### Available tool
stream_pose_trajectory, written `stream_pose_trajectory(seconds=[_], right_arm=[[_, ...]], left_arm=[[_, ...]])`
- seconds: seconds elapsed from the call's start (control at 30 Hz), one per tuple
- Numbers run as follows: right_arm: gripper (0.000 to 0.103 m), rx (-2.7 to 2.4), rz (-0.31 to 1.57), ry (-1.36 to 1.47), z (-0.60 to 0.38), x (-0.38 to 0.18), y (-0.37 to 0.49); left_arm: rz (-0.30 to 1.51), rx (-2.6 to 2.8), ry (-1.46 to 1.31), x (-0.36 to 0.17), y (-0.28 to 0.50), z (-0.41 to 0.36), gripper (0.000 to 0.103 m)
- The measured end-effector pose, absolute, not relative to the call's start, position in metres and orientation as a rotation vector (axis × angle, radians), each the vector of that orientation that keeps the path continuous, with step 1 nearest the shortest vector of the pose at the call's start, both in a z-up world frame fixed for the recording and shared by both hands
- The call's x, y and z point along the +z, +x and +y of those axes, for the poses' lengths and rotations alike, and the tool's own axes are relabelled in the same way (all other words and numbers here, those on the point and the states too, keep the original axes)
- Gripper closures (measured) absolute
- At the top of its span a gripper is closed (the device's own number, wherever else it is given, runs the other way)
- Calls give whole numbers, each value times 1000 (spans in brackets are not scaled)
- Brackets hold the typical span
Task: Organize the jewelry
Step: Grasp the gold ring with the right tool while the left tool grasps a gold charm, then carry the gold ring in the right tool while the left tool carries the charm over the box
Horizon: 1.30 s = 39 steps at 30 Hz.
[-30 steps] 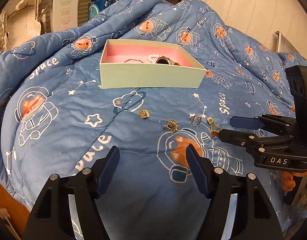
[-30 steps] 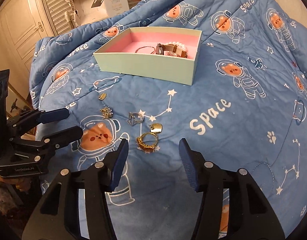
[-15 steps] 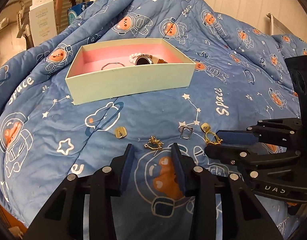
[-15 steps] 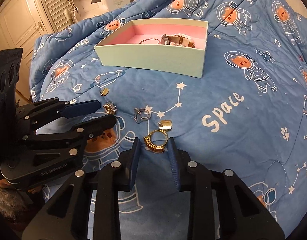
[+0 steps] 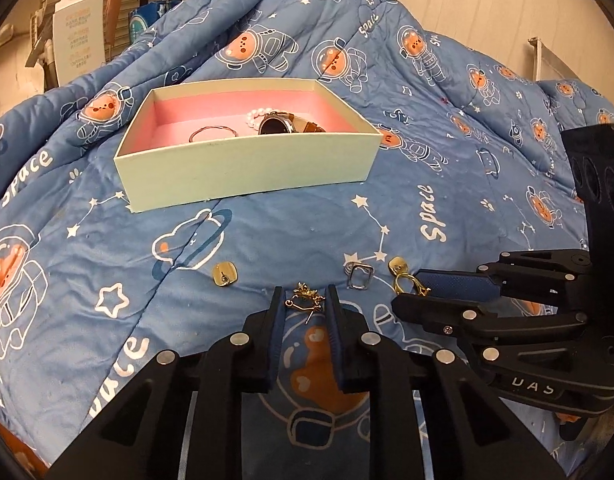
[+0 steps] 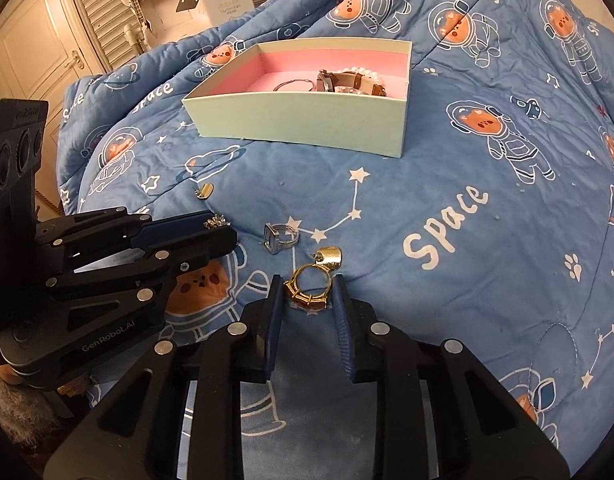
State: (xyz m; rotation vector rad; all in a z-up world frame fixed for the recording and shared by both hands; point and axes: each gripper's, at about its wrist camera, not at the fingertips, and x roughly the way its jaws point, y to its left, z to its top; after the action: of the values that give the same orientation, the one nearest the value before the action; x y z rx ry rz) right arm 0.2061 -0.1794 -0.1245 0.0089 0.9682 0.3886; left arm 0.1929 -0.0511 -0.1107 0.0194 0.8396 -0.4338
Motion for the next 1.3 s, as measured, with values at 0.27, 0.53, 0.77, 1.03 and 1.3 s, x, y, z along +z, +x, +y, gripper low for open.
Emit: stream_pose_trajectory(seconds=[0.27,0.53,0.77,1.03,1.3], right_arm=[[78,416,944,17,-183,-119,200],[78,460,915,25,-180,-106,194],[78,494,880,40,-175,-86,196],[78,509,853,43,-174,-72,208],[78,520,821,20,-168,-59,234]], left_arm=[[793,-471,-97,-96,178,-36,84],[719,-498,-134,-72,160,-27,84],[676,-512,-133,-54,157,-25,84],[662,-494,-118,-43,169,-21,84],[660,-467,-84,-35,192,-17,84]])
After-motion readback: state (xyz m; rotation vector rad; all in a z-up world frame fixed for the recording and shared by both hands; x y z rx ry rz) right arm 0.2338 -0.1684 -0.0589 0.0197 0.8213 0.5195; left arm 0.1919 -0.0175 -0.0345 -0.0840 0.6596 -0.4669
